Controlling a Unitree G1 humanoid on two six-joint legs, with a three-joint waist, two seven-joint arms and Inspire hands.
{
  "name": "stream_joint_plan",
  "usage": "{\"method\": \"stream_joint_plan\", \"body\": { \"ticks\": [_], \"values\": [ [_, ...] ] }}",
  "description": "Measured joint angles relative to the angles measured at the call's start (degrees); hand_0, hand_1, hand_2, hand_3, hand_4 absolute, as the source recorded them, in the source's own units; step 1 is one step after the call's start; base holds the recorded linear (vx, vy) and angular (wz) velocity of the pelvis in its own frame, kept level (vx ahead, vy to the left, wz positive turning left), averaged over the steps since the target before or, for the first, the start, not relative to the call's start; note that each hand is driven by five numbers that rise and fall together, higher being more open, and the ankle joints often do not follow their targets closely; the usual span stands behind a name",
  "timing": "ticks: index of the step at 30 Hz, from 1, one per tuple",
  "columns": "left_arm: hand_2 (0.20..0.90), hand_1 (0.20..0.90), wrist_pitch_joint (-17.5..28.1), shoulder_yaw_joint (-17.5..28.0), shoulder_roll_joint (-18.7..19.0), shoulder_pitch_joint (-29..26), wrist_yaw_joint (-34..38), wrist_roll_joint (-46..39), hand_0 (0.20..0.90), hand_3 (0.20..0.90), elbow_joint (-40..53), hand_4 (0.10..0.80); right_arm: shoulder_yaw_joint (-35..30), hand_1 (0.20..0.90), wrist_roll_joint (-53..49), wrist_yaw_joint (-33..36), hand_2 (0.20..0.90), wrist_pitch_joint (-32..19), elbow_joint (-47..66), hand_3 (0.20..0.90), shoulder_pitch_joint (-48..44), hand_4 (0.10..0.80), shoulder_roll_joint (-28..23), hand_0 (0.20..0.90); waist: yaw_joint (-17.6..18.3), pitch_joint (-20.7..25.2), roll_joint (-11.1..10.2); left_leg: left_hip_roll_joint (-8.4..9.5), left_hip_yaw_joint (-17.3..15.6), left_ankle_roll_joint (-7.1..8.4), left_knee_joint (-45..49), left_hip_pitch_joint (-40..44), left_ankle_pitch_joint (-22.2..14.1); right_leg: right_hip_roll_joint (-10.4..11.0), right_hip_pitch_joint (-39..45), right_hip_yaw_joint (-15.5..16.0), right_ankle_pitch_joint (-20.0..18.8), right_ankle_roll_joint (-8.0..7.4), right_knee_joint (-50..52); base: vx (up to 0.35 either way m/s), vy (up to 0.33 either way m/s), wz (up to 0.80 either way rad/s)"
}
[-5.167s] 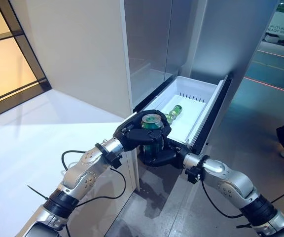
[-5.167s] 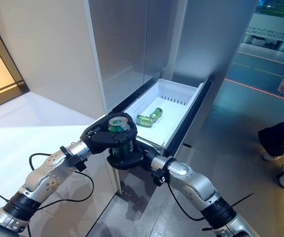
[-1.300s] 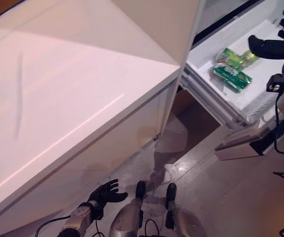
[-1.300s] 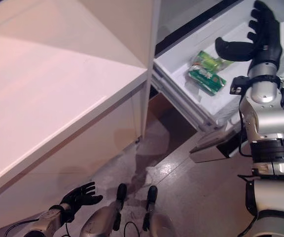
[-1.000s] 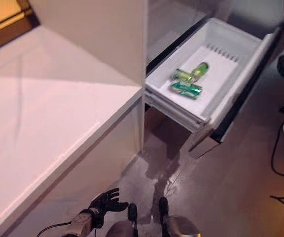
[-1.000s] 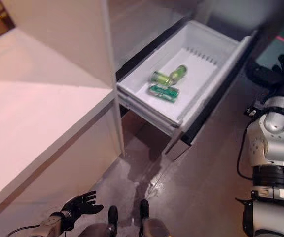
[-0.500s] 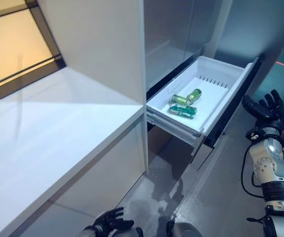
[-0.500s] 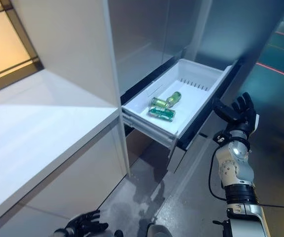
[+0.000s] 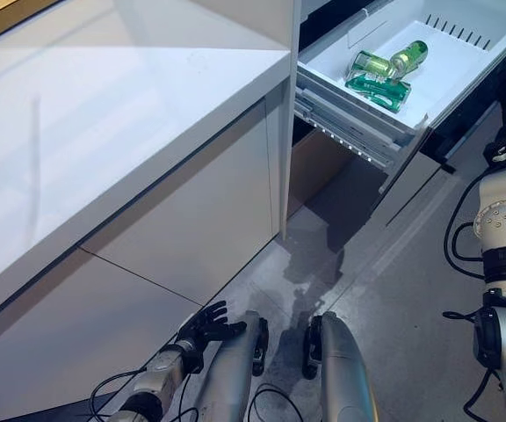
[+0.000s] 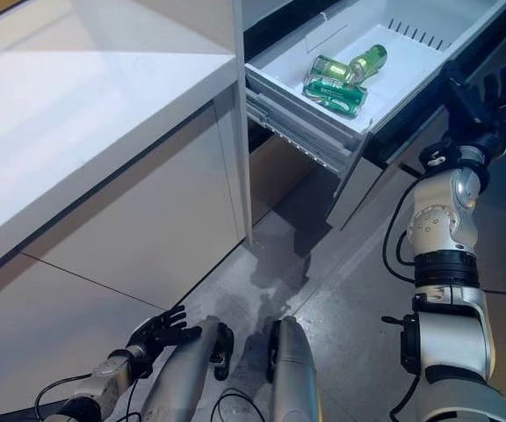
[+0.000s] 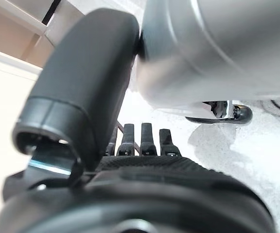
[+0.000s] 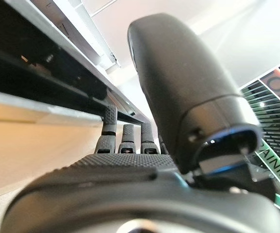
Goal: Put drinks into fridge and close the fridge
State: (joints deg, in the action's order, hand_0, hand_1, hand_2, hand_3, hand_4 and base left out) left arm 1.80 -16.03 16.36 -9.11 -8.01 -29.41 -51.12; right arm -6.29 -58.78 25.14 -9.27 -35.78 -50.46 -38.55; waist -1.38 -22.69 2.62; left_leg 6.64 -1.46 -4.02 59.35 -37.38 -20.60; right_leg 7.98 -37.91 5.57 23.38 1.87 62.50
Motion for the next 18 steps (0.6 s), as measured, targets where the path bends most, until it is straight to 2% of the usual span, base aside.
{"method": "stream_joint_plan", "body": {
  "ticks": [2,4,11,16,18],
  "values": [
    [0.900,0.900,-0.03,0.00,-0.08,0.06,0.05,-0.42,0.900,0.900,-0.15,0.800,0.22,0.900,-0.30,-0.20,0.900,0.17,-0.49,0.900,-0.38,0.800,-0.01,0.900,0.08,0.01,0.02,0.22,0.00,0.04,0.02,0.05,0.03,0.10,0.00,-0.02,-0.01,0.01,0.17,0.000,0.000,0.00],
    [0.900,0.900,-0.04,0.00,-0.18,0.13,0.06,-0.65,0.900,0.900,-0.18,0.800,0.43,0.900,-0.88,-1.36,0.900,0.33,-1.50,0.900,-0.81,0.800,-0.46,0.900,0.12,0.00,0.10,0.47,0.12,0.87,0.24,0.12,0.54,0.15,-0.01,0.04,-0.08,0.13,0.69,0.000,0.000,0.00],
    [0.900,0.900,0.01,-0.02,-0.33,0.05,0.05,-1.06,0.900,0.900,-0.66,0.800,1.01,0.900,-4.48,-12.91,0.900,6.88,-2.27,0.900,-1.28,0.800,-3.96,0.900,0.52,-0.07,0.60,0.73,0.56,1.52,0.73,0.27,0.15,0.55,0.10,0.46,1.23,0.82,1.88,0.033,0.024,0.02],
    [0.900,0.900,-0.11,-0.09,-0.84,0.17,-0.13,-1.01,0.900,0.900,-1.88,0.800,6.16,0.900,-5.47,-20.32,0.900,10.47,-6.68,0.900,-5.19,0.800,-4.38,0.900,0.22,-0.04,1.29,0.97,1.50,2.60,-0.85,2.33,0.71,1.07,2.64,1.67,1.35,1.00,0.87,0.055,0.032,0.08],
    [0.900,0.900,-0.12,-0.10,-0.95,0.98,-0.27,-1.01,0.900,0.900,-1.90,0.800,11.30,0.900,-4.94,-23.87,0.900,12.37,-7.61,0.900,-7.75,0.800,-4.44,0.900,-0.18,0.42,1.92,1.16,2.60,2.93,-2.81,4.06,1.50,1.39,4.65,3.03,0.80,1.50,-1.05,0.052,0.067,0.16]
  ]
}}
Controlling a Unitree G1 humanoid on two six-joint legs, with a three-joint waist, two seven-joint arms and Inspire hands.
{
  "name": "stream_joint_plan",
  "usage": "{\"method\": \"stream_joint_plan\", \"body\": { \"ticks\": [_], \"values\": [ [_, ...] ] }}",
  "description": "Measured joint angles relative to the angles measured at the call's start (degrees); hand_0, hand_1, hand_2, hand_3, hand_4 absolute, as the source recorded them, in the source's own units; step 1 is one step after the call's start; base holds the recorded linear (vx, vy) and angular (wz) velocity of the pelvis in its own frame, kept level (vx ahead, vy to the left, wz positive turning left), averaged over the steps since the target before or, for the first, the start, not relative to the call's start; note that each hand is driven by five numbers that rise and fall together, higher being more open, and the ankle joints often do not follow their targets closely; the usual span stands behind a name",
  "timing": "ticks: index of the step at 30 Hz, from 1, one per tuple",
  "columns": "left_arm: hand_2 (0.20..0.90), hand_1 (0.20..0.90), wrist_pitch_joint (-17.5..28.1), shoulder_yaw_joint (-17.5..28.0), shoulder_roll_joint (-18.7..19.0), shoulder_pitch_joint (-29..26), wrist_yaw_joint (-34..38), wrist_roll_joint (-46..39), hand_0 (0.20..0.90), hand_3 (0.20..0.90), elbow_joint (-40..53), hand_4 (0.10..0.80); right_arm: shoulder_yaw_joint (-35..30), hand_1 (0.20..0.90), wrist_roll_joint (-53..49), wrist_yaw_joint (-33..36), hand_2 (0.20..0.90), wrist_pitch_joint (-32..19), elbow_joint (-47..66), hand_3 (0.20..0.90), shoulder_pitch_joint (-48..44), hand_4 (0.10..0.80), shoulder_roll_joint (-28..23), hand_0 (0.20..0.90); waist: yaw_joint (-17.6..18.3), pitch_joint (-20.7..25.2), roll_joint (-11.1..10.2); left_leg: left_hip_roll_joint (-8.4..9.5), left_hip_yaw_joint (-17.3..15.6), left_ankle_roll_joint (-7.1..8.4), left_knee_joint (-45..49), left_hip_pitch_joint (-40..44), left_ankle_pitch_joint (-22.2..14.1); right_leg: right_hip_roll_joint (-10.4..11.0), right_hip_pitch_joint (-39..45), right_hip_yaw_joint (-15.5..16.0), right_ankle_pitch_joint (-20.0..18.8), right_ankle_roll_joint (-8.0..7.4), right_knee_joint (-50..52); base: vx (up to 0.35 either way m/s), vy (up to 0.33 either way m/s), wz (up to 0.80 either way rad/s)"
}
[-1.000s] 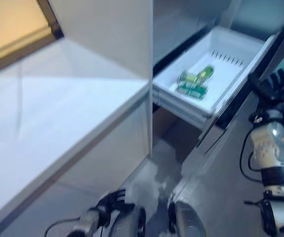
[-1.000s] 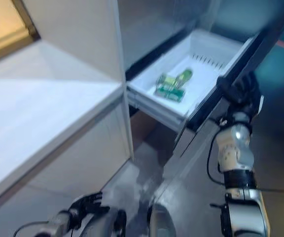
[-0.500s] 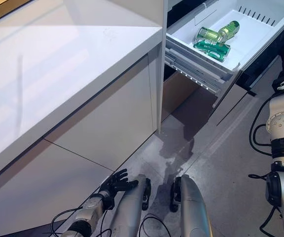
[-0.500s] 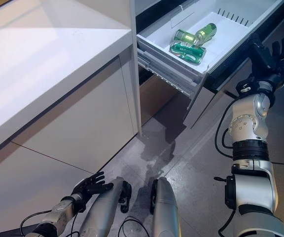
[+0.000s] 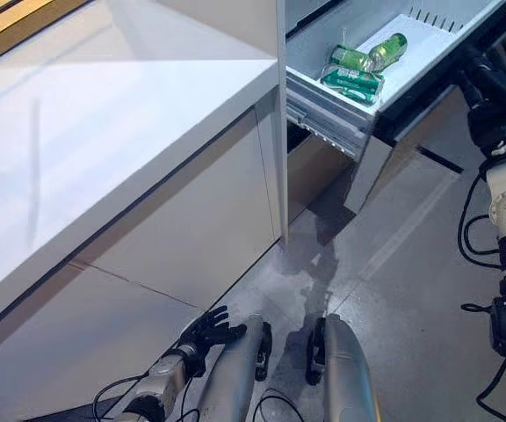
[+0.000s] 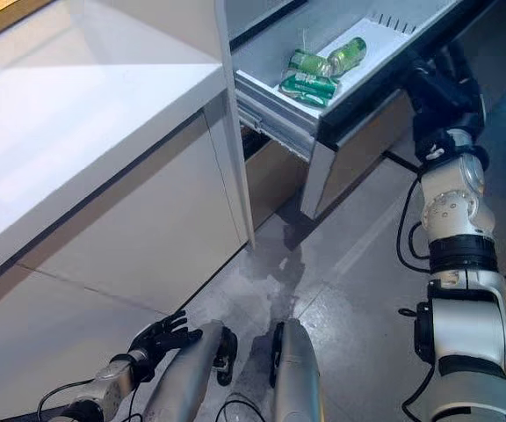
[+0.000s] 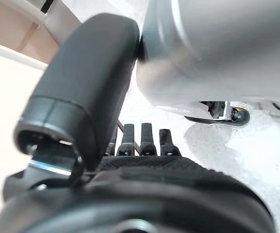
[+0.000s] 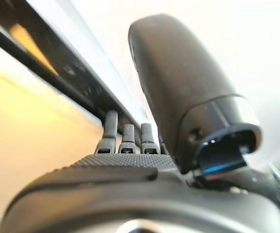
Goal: Put drinks into fridge and close the fridge
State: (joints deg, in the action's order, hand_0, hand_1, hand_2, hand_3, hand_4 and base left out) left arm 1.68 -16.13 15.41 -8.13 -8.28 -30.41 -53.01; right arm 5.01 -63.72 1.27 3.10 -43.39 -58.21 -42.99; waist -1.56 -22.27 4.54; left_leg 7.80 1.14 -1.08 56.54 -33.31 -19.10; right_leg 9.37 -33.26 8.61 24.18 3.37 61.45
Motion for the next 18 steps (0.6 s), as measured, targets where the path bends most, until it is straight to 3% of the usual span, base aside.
{"method": "stream_joint_plan", "body": {
  "ticks": [10,18],
  "values": [
    [0.900,0.900,-0.50,-0.12,-0.99,1.12,-0.09,-0.02,0.900,0.900,0.66,0.800,8.88,0.900,4.33,-0.21,0.900,2.59,-8.31,0.900,-8.58,0.800,0.44,0.900,-5.00,0.98,0.90,1.57,3.64,1.29,-5.20,2.25,2.61,2.40,3.77,5.12,-0.03,0.84,-3.94,0.039,0.055,0.21],
    [0.900,0.900,-1.36,-0.72,0.56,1.12,-0.08,1.19,0.900,0.900,-1.06,0.800,9.67,0.900,5.30,2.46,0.900,0.55,-9.14,0.900,-10.57,0.800,3.54,0.900,-8.01,-0.29,1.15,2.14,6.66,1.79,-9.64,5.32,4.05,2.62,8.09,8.43,-0.51,0.36,-8.60,0.014,0.000,0.21]
  ]
}}
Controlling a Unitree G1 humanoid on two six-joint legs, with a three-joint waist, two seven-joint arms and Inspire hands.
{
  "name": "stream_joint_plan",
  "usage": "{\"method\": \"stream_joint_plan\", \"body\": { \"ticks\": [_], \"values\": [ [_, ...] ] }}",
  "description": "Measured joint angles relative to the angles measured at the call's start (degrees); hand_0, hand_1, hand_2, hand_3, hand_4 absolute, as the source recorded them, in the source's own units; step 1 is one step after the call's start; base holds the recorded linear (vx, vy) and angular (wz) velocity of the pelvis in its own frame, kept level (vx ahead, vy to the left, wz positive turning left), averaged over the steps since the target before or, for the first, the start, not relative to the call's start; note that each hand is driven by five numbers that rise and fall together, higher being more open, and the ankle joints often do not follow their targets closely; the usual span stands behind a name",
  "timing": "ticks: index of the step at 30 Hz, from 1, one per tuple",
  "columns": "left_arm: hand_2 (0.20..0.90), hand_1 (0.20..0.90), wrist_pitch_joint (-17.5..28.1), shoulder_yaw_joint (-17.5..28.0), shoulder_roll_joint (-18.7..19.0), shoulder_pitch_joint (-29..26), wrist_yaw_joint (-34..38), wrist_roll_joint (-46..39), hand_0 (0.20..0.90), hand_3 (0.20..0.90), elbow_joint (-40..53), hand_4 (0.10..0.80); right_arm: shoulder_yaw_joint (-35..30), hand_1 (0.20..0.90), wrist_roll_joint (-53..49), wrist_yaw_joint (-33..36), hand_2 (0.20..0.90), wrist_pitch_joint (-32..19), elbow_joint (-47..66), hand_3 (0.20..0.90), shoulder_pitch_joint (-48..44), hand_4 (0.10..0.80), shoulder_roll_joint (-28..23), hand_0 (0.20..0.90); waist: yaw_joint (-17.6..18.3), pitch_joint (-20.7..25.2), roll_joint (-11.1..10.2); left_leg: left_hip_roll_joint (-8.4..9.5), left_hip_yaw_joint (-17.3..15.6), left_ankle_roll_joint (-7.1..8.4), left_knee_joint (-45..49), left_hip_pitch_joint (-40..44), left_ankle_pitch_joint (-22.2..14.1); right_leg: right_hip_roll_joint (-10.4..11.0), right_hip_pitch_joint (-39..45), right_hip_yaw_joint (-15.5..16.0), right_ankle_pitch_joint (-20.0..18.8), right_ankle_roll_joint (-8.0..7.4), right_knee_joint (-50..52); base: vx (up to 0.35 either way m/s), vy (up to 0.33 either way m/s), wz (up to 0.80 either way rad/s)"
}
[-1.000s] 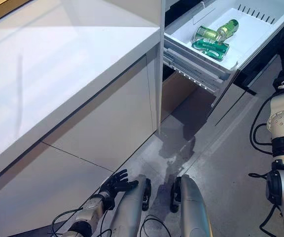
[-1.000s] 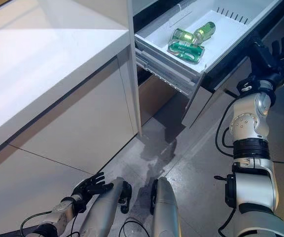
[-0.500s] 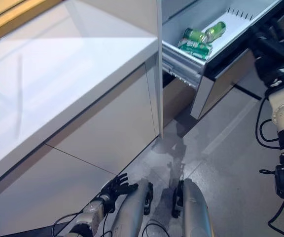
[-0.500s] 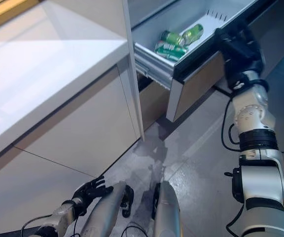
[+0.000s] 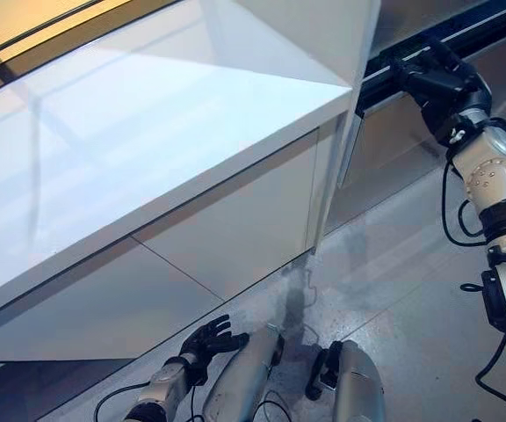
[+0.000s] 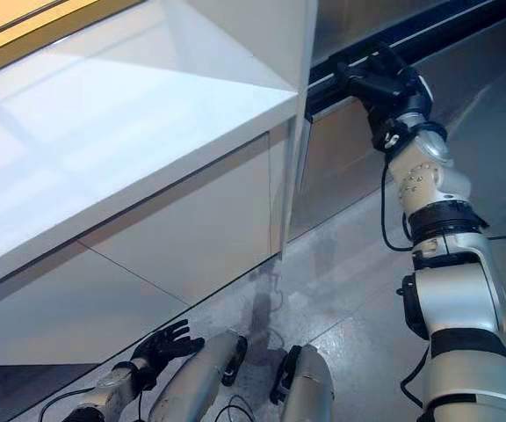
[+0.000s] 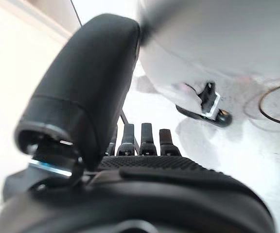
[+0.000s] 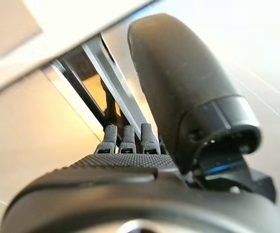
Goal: Put drinks into fridge and close the fridge
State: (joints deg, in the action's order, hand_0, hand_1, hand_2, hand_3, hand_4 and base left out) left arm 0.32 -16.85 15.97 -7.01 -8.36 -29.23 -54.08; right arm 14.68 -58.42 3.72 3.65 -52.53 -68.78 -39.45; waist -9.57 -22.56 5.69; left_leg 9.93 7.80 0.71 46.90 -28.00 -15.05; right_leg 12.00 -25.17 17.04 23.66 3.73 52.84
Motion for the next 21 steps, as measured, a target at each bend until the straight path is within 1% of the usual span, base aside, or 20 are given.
{"method": "stream_joint_plan", "body": {
  "ticks": [2,3,4,5,7,8,9,11,12,13,14,15,16,17,18,21],
  "values": [
    [0.900,0.900,-0.30,-0.46,0.97,0.25,0.01,0.95,0.900,0.900,-0.71,0.800,-0.81,0.900,0.27,3.42,0.900,-1.78,-0.10,0.900,-0.31,0.800,0.70,0.900,-0.69,-0.80,-0.22,-0.08,0.33,0.13,-0.88,0.15,0.43,-0.08,0.07,0.21,-0.36,-0.01,-0.84,0.002,-0.003,0.09],
    [0.900,0.900,-0.80,-0.48,1.26,0.17,0.07,1.00,0.900,0.900,-1.36,0.800,-0.77,0.900,1.72,6.47,0.900,-2.80,-0.13,0.900,-0.39,0.800,0.73,0.900,-0.78,-1.20,-0.40,-0.10,0.47,-0.01,-1.26,0.19,0.53,-0.07,0.16,0.46,-0.57,0.00,-1.33,0.036,0.000,0.02],
    [0.900,0.900,-1.14,-0.49,1.48,0.46,0.11,1.02,0.900,0.900,-1.61,0.800,-0.80,0.900,2.47,8.53,0.900,-3.45,-0.13,0.900,-0.38,0.800,0.98,0.900,-0.98,-1.43,-0.49,-0.10,0.51,0.05,-1.47,0.14,0.66,-0.33,0.18,0.49,-0.64,-0.11,-1.54,0.000,0.000,0.00],
    [0.900,0.900,-1.22,-0.58,1.66,0.78,0.11,1.03,0.900,0.900,-1.66,0.800,-0.80,0.900,3.28,11.37,0.900,-5.30,-0.09,0.900,-0.38,0.800,1.45,0.900,-1.01,-1.87,-0.68,-0.48,0.53,-0.01,-2.13,0.14,0.91,-0.77,0.18,0.45,-1.28,-0.17,-2.65,-0.014,0.015,-0.06],
    [0.900,0.900,-1.21,-0.61,1.69,0.56,0.12,1.03,0.900,0.900,-1.64,0.800,-0.83,0.900,4.77,14.16,0.900,-6.84,0.13,0.900,-0.38,0.800,1.80,0.900,-1.18,-2.48,-1.03,-0.88,0.49,-0.12,-3.12,0.11,1.38,-1.28,0.19,0.42,-2.13,-0.24,-4.09,-0.011,0.023,-0.09],
    [0.900,0.900,-1.19,-0.60,1.74,0.34,0.17,1.01,0.900,0.900,-1.65,0.800,-0.84,0.900,5.36,15.18,0.900,-7.44,0.28,0.900,-0.38,0.800,1.96,0.900,-1.26,-2.68,-1.21,-1.15,0.39,-0.19,-3.70,0.16,1.66,-1.91,0.20,0.24,-2.70,-0.30,-4.88,-0.027,0.032,-0.15],
    [0.900,0.900,-1.19,-0.60,1.91,0.07,0.19,1.01,0.900,0.900,-1.64,0.800,-0.85,0.900,6.94,16.30,0.900,-7.87,0.67,0.900,-0.31,0.800,2.31,0.900,-1.20,-2.87,-1.41,-1.73,0.10,-0.32,-4.56,0.43,1.99,-2.25,0.41,-0.03,-3.58,-0.32,-6.33,-0.007,0.028,-0.25],
    [0.900,0.900,-1.10,-0.62,2.53,-0.27,0.20,0.99,0.900,0.900,-1.61,0.800,-0.86,0.900,10.28,17.79,0.900,-7.98,2.94,0.900,0.43,0.800,2.76,0.900,-0.72,-3.27,-1.95,-2.89,-0.73,-0.66,-6.86,1.70,2.78,-3.67,1.57,-0.72,-5.36,-0.62,-9.45,-0.002,0.023,-0.34],
    [0.900,0.900,-1.00,-0.53,2.92,-0.73,0.22,0.95,0.900,0.900,-1.55,0.800,-1.19,0.900,12.60,18.42,0.900,-8.01,5.43,0.900,1.65,0.800,2.72,0.900,-0.05,-3.61,-2.54,-3.56,-1.37,-1.05,-8.32,3.04,3.14,-4.33,2.65,-1.34,-6.39,-0.90,-11.45,-0.009,0.012,-0.34],
    [0.900,0.900,-0.99,-0.50,3.17,-0.90,0.30,0.92,0.900,0.900,-1.55,0.800,-1.51,0.900,14.07,18.53,0.900,-8.13,7.93,0.900,3.11,0.800,2.68,0.900,0.40,-3.73,-2.89,-3.83,-1.82,-1.23,-9.34,3.86,3.50,-4.79,3.42,-1.81,-7.13,-1.08,-12.79,-0.002,0.003,-0.44],
    [0.900,0.900,-1.00,-0.45,3.44,-1.34,0.39,0.87,0.900,0.900,-1.47,0.800,-2.58,0.900,16.42,18.52,0.900,-8.19,13.42,0.900,6.91,0.800,2.02,0.900,0.91,-3.85,-3.28,-4.60,-2.68,-1.62,-11.11,5.39,3.88,-5.54,4.79,-2.65,-8.42,-1.41,-15.32,0.008,-0.004,-0.37],
    [0.900,0.900,-1.01,-0.44,3.55,-1.61,0.41,0.87,0.900,0.900,-1.35,0.800,-2.82,0.900,17.29,18.39,0.900,-8.21,15.43,0.900,8.39,0.800,1.63,0.900,1.20,-3.90,-3.47,-4.85,-2.84,-1.74,-11.75,5.95,4.03,-5.97,5.35,-3.06,-8.92,-1.64,-16.32,0.036,-0.009,-0.43],
    [0.900,0.900,-1.02,0.05,3.80,-1.67,0.50,0.85,0.900,0.900,-1.17,0.800,-4.47,0.900,18.61,17.00,0.900,-8.17,20.96,0.900,14.00,0.800,1.19,0.900,2.05,-3.84,-4.06,-5.40,-3.91,-2.20,-14.00,8.11,4.55,-6.61,7.46,-3.65,-10.26,-2.10,-19.29,0.040,-0.008,-0.30],
    [0.900,0.900,-1.02,0.35,3.83,-1.63,0.57,0.85,0.900,0.900,-1.15,0.800,-5.16,0.900,18.89,16.48,0.900,-8.17,23.08,0.900,16.49,0.800,1.17,0.900,2.33,-3.73,-4.33,-5.56,-4.14,-2.38,-15.08,9.12,4.75,-6.85,8.38,-4.04,-10.81,-2.26,-20.56,0.055,-0.018,-0.41],
    [0.900,0.900,-1.10,1.63,3.74,-1.11,0.58,0.84,0.900,0.900,-1.06,0.800,-6.98,0.900,19.70,14.47,0.900,-7.90,27.61,0.900,23.03,0.800,1.23,0.900,3.02,-3.34,-5.09,-5.81,-4.84,-2.72,-17.69,11.75,5.42,-7.31,10.70,-4.93,-11.91,-2.78,-23.41,0.054,-0.024,-0.36],
    [0.900,0.900,-0.88,4.68,3.82,0.88,0.55,0.81,0.900,0.900,-1.04,0.800,-9.34,0.900,21.12,9.19,0.900,-6.23,33.91,0.900,38.07,0.800,2.39,0.900,6.61,-0.79,-7.60,-6.21,-6.97,-3.71,-26.10,17.69,7.81,-8.18,15.85,-6.95,-15.29,-3.86,-31.70,0.066,-0.071,-0.41]
  ]
}}
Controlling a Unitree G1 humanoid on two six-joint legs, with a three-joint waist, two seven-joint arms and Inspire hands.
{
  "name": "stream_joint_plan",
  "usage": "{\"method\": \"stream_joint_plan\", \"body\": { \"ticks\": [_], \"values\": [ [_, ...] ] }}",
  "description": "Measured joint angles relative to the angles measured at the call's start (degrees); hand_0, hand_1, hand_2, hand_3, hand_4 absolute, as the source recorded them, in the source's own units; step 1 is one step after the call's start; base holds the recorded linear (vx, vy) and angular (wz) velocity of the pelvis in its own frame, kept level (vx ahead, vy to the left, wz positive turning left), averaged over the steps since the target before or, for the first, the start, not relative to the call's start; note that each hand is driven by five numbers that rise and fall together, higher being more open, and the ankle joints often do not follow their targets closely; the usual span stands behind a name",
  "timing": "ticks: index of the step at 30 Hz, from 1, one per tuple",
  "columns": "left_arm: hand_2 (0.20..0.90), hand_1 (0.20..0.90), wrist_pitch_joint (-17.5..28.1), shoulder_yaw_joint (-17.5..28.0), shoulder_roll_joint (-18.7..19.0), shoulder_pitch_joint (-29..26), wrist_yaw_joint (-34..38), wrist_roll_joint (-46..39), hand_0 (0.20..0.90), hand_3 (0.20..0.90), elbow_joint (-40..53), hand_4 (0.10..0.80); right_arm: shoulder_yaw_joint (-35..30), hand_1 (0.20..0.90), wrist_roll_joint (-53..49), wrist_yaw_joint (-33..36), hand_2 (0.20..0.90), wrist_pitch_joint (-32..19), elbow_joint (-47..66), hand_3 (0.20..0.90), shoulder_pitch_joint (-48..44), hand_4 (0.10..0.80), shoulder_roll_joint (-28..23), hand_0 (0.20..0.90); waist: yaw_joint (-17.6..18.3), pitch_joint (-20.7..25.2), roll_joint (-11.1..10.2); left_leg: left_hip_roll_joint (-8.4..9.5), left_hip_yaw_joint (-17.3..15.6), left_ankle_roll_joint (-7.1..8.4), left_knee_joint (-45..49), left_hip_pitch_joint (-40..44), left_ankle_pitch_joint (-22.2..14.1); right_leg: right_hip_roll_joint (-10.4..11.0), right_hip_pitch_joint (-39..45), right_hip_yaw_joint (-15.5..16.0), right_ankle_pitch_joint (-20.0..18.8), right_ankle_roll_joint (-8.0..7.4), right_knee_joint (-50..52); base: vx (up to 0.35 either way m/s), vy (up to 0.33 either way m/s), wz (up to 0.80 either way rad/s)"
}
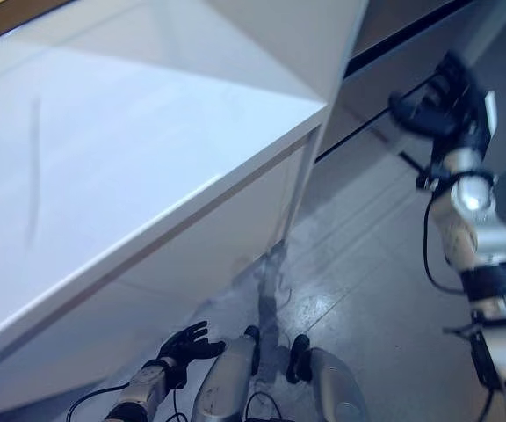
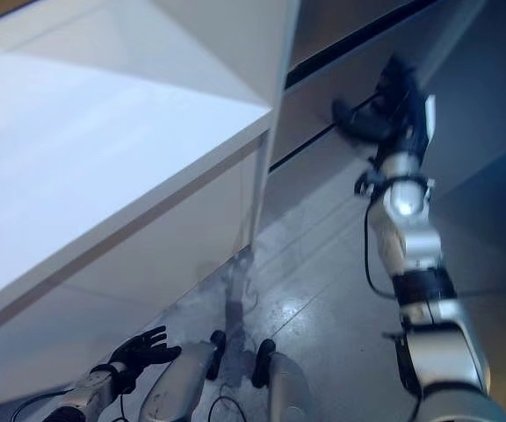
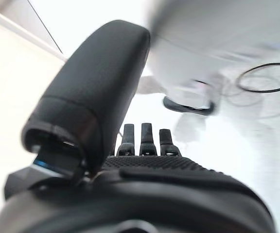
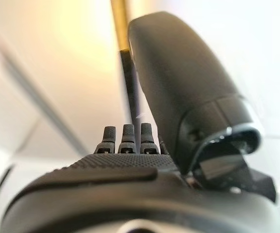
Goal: Put drinks into fridge and close the fridge
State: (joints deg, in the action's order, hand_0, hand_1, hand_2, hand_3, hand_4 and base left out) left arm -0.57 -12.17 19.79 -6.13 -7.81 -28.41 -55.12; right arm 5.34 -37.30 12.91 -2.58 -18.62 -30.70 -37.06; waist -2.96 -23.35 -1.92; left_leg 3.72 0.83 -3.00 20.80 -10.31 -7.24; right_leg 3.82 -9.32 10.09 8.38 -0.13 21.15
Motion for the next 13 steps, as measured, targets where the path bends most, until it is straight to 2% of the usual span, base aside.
{"method": "stream_joint_plan", "body": {
  "ticks": [1,3,6,9,13],
  "values": [
    [0.900,0.900,-0.08,0.50,-0.10,0.12,-0.03,0.04,0.900,0.900,-0.29,0.800,-0.98,0.900,0.22,-1.24,0.900,1.08,0.21,0.900,4.04,0.800,1.20,0.900,1.54,0.84,-0.58,-0.37,-0.69,-0.19,-2.53,1.72,0.44,-0.23,1.54,-0.74,-1.06,-0.27,-2.76,0.027,-0.088,-0.27],
    [0.900,0.900,-0.04,1.77,-0.56,1.66,-0.17,0.06,0.900,0.900,-0.39,0.800,-2.48,0.900,0.28,-2.38,0.900,2.30,0.52,0.900,10.17,0.800,4.21,0.900,2.31,3.54,-0.99,-0.41,-1.17,-0.29,-6.92,4.07,1.85,-0.72,4.16,-1.25,-2.97,-0.57,-7.81,-0.040,-0.068,-0.24],
    [0.900,0.900,0.17,2.31,-1.93,4.60,-0.33,0.41,0.900,0.900,-0.67,0.800,-3.50,0.900,0.95,-6.94,0.900,5.10,-1.52,0.900,22.47,0.800,7.58,0.900,4.33,8.09,-0.81,-0.50,-2.16,-0.45,-16.37,10.68,4.94,-1.61,10.26,-2.26,-6.35,-1.06,-17.60,-0.115,-0.071,-0.22],
    [0.900,0.900,0.26,2.86,-2.82,6.42,-0.36,0.73,0.900,0.900,-3.59,0.800,-1.88,0.900,2.33,-8.88,0.900,5.88,-11.80,0.900,26.61,0.800,12.27,0.900,5.10,12.17,-0.68,-0.85,-2.92,-0.14,-22.88,15.07,6.77,-2.06,14.66,-2.65,-8.83,-0.95,-24.93,-0.120,-0.060,-0.15],
    [0.900,0.900,0.41,4.10,-3.85,7.07,-0.30,1.40,0.900,0.900,-6.32,0.800,1.60,0.900,3.85,-10.77,0.900,5.96,-22.77,0.900,28.12,0.800,16.61,0.900,4.87,14.22,-0.01,-1.53,-2.92,0.46,-25.52,17.53,7.54,-2.76,16.28,-2.68,-9.20,-0.83,-26.06,-0.060,-0.044,-0.02]
  ]
}}
